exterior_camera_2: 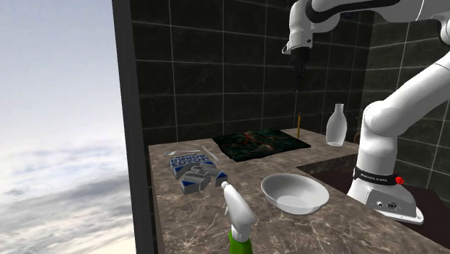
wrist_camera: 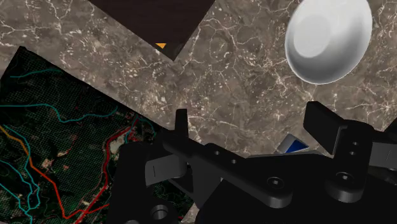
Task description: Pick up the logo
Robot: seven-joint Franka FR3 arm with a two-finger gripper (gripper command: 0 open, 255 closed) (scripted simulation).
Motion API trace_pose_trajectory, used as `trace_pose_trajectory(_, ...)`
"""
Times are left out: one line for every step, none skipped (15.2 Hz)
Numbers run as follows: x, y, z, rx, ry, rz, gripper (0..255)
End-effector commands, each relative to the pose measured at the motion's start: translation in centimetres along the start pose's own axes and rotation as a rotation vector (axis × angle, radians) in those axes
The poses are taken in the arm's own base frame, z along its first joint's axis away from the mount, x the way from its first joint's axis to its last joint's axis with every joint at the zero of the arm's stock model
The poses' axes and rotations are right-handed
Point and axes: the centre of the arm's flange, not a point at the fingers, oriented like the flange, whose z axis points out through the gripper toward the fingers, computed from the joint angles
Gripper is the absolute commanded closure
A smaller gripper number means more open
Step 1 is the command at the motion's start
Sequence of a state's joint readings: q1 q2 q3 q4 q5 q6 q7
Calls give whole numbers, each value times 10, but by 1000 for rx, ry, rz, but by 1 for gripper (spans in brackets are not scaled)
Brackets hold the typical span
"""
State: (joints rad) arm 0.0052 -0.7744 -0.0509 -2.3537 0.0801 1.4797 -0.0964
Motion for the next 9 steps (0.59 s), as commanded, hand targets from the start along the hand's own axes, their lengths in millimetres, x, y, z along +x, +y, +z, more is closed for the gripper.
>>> trace_pose_trajectory(0,0,0,0,0,0,0)
trace_pose_trajectory(7,-8,8,-3,2,4,0)
trace_pose_trajectory(14,-16,16,-5,5,8,0)
trace_pose_trajectory(21,-24,23,-8,7,12,0)
trace_pose_trajectory(29,-32,31,-10,10,15,0)
trace_pose_trajectory(36,-40,39,-13,12,19,0)
trace_pose_trajectory(43,-47,47,-15,15,23,0)
trace_pose_trajectory(51,-55,54,-18,17,27,0)
trace_pose_trajectory(58,-63,62,-20,20,31,0)
